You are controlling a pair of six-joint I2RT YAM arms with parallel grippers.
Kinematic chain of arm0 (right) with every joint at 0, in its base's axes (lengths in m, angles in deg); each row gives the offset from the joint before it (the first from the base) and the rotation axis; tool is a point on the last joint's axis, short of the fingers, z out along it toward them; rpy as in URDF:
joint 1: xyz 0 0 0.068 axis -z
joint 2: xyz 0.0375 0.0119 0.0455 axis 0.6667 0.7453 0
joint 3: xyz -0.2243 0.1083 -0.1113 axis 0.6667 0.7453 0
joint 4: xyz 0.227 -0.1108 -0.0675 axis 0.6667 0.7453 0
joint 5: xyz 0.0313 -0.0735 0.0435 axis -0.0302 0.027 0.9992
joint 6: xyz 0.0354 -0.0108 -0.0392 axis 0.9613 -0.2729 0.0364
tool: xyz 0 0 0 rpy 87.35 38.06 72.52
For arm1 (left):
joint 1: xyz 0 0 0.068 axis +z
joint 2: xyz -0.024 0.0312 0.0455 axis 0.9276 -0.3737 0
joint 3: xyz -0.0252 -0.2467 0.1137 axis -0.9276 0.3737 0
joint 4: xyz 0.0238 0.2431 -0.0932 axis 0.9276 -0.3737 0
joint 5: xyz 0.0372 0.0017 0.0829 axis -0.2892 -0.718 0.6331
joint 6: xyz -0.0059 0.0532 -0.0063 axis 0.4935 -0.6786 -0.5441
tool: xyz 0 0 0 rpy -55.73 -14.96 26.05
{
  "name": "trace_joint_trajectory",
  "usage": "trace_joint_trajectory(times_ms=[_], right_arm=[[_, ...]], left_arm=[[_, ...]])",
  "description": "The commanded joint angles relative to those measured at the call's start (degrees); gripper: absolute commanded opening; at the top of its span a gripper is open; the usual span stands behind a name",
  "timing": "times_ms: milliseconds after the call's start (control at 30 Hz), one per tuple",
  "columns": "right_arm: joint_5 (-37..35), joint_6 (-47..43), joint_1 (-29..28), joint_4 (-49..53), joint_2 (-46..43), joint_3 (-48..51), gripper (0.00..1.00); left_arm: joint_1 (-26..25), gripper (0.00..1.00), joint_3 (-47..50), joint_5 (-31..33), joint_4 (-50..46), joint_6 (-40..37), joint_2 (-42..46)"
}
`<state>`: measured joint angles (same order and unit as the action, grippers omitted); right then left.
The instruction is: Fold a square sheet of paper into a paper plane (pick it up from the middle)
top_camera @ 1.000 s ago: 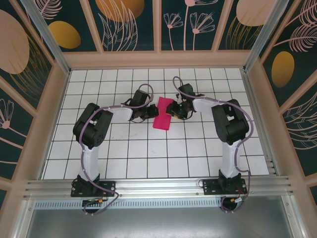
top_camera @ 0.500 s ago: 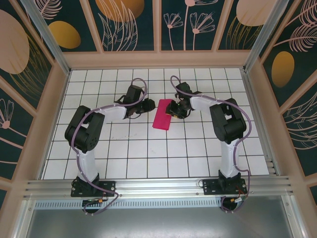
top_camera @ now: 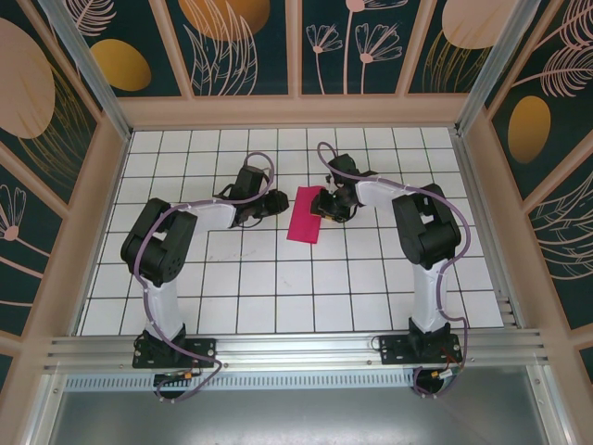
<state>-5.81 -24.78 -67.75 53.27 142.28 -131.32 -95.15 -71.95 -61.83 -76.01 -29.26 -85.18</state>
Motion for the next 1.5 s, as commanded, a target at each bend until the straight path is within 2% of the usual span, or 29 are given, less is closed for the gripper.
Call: trace_joint_trajectory(times_ms=[0, 367, 633, 1133, 1467], right_arm=[[-4.92, -1.63, -0.16, 4.47, 5.29, 2.38, 0.38], [-5.86, -1.33, 0.09, 5.10, 6.93, 1.82, 0.37], [-5.53, -1.42, 0.09, 4.83, 7.31, 1.89, 0.35], [-6.35, -1.99, -0.10, 5.84, 8.73, 0.80, 0.39], [-6.17, -2.37, -0.27, 5.84, 9.36, 0.83, 0.39]], left_arm=[[0.29, 0.27, 0.93, 0.96, 2.94, -0.91, 2.51], [0.29, 0.27, 0.93, -0.65, 3.86, -1.02, 1.47], [0.30, 0.27, 1.37, 2.09, 4.41, -0.37, 1.44], [0.27, 0.27, 0.41, -6.13, 6.82, 0.07, -0.87], [-0.66, 0.23, -2.71, -11.31, 5.89, 0.26, -5.23]])
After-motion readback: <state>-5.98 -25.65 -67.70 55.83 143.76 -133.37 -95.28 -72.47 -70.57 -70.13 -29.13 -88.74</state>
